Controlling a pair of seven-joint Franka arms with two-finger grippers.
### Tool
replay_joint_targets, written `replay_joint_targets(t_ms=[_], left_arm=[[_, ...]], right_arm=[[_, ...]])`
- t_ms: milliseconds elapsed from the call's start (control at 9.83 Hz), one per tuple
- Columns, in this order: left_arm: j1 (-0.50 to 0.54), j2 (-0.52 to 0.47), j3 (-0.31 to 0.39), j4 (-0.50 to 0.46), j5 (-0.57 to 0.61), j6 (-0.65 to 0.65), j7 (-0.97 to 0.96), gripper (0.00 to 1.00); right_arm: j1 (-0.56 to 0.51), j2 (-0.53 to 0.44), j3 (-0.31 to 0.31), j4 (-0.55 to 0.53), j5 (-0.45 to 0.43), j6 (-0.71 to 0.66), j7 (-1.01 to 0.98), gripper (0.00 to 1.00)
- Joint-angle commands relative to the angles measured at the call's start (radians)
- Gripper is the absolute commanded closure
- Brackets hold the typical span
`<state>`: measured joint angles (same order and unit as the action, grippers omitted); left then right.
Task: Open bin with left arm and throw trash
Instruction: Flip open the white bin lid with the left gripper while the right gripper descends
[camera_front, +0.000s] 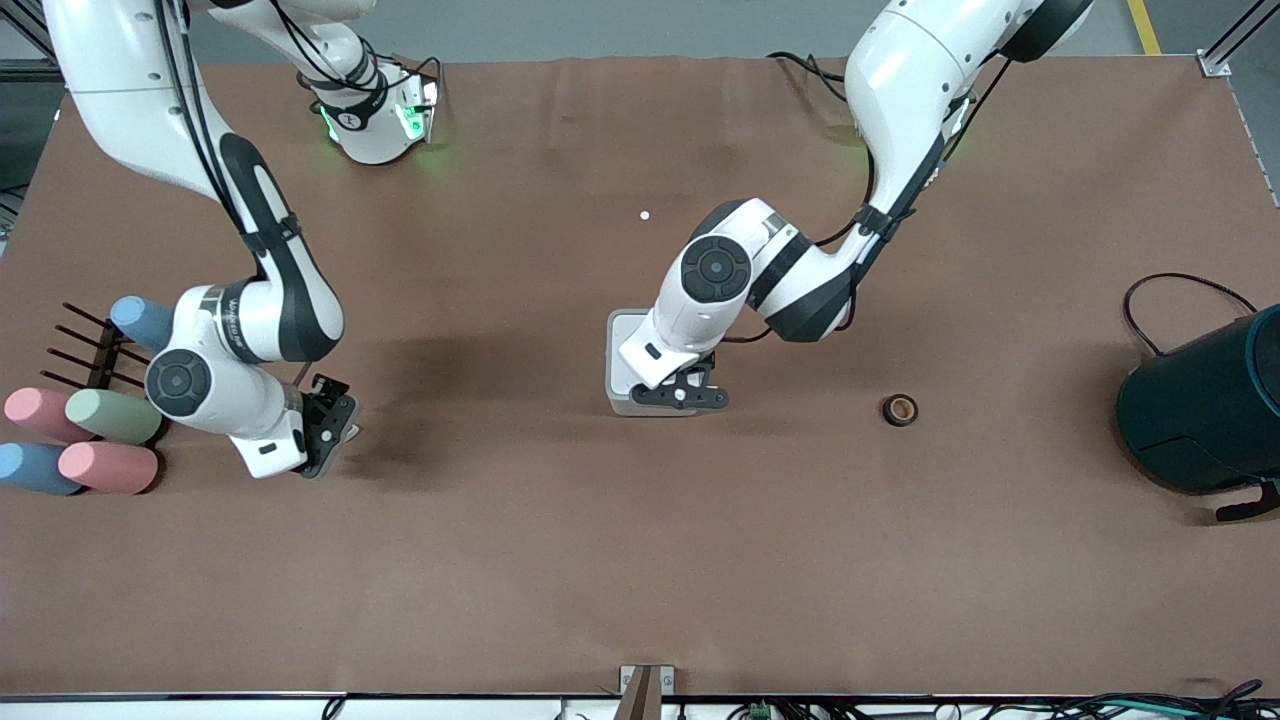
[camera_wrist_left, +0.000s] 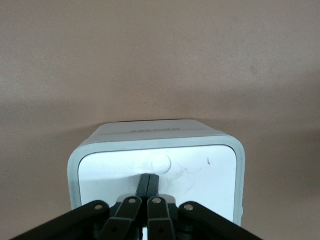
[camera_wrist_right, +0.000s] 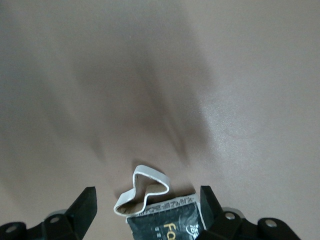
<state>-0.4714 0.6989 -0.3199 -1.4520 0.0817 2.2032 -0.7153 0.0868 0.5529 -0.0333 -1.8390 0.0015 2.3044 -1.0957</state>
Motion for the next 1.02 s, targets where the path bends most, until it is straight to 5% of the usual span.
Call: replay_joint_targets(t_ms=[0,407,610,712,814,915], left_arm=[[-0.027,0.051,0.015,0.018,0.029,0.003,-0.019,1.0],[-0.001,-0.017,0.018,0.036,0.061,-0.052,-0.004,1.0],[0.075,-0.068,0.013,0.144,0.059,-0.304,0.061,1.0],[0.133,-0.113,0.015,0.148,0.058,-0.371,0.142,0.87],[0.216,-0.148,0.012,0.131,0.062,-0.384,0.199,0.56],[0.287,-0.185,0.005,0.089,0.067,-0.433,0.296,0.48]], right_arm=[[-0.004,0.03,0.001,0.009,0.011,0.026,-0.021,0.12],[-0.002,0.067,0.001,0.003,0.008,0.062,-0.026,0.19],[-0.005,0.079,0.0,0.003,0.008,0.075,-0.046,0.26],[-0.007,0.081,0.001,0.0,0.008,0.082,-0.047,0.28],[-0.007,0.081,0.001,-0.008,0.008,0.084,-0.047,0.29],[-0.005,0.081,0.001,-0.014,0.006,0.084,-0.053,0.34]])
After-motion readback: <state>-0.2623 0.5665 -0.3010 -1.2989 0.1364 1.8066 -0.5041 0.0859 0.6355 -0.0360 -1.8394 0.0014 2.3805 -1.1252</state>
